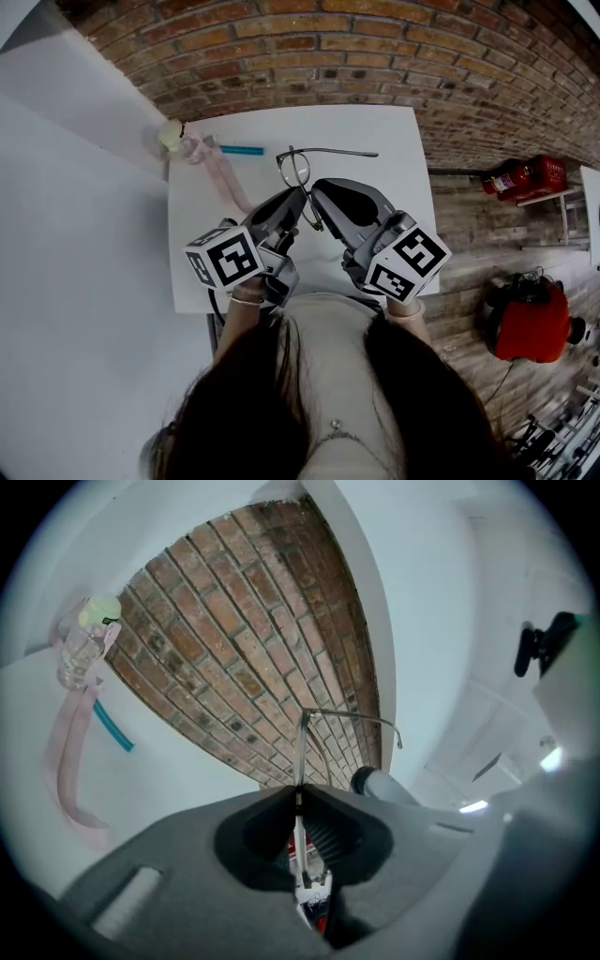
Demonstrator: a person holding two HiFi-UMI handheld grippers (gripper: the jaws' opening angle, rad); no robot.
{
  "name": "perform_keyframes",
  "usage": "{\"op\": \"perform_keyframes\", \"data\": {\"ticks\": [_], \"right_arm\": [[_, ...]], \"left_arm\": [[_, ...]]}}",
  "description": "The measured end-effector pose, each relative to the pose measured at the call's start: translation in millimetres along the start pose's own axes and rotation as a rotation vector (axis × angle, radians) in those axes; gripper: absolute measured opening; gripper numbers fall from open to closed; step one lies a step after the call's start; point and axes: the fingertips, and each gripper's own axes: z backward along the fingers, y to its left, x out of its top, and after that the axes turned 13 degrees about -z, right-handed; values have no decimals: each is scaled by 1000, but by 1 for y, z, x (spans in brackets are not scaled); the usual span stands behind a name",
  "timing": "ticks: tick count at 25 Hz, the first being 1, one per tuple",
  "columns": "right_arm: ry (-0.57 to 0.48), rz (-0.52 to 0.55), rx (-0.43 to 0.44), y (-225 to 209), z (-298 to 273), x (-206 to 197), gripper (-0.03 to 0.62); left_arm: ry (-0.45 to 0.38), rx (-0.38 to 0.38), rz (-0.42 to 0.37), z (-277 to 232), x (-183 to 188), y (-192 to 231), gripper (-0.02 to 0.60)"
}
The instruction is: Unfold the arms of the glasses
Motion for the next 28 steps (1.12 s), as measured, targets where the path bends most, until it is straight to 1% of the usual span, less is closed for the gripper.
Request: {"op": "perform_keyframes", "data": {"ticks": [11, 17, 28], "right_arm": [[12, -4, 6, 1, -3, -2, 18], [12, -7, 13, 1, -4, -1, 23], [18, -14, 19, 1, -4, -1, 32]], "left_arm": [[-7, -3, -110, -1, 2, -12, 21], [-10, -8, -152, -2, 3, -17, 21], [-19, 7, -247, -4, 3, -25, 21]]}}
